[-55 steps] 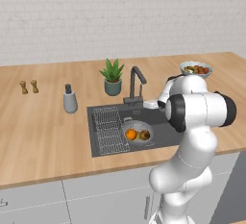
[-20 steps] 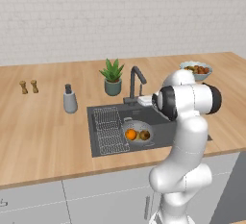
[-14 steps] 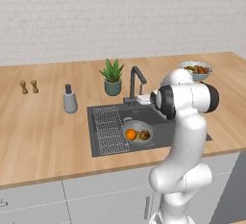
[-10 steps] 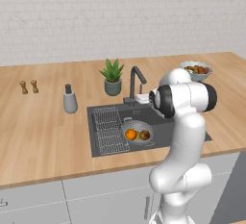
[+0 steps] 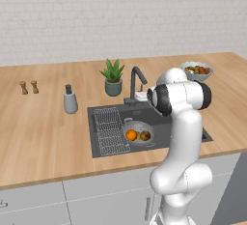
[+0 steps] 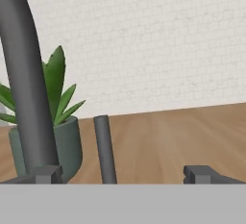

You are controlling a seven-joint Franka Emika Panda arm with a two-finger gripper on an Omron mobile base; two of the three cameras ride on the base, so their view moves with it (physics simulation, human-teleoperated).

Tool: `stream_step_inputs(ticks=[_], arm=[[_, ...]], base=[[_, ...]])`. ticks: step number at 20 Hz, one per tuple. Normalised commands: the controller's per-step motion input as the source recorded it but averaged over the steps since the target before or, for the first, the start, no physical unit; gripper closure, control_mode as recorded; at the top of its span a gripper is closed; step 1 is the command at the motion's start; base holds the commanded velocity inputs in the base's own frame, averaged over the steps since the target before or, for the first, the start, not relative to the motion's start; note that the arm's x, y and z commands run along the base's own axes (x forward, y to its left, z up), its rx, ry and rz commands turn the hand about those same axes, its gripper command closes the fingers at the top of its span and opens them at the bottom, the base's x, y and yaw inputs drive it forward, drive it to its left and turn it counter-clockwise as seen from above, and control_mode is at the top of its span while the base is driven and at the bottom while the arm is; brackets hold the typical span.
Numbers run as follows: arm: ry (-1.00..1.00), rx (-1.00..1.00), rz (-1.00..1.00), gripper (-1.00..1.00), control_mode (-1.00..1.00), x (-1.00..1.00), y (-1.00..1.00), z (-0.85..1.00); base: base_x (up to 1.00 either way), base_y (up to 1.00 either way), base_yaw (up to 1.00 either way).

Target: Put the colander in the sink, put the orange, pear, kiwi in the colander, and turn on the sink faucet and pour water over the colander.

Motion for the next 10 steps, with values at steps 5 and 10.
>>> stream_step_inputs(ticks=[5, 10], arm=[[0.00, 0.00, 0.00, -1.00, -1.00, 0.32, -0.03, 0.00], [0.00, 0.00, 0.00, -1.00, -1.00, 0.23, -0.01, 0.00]], base=[[0.00, 0.00, 0.00], [0.00, 0.00, 0.00]])
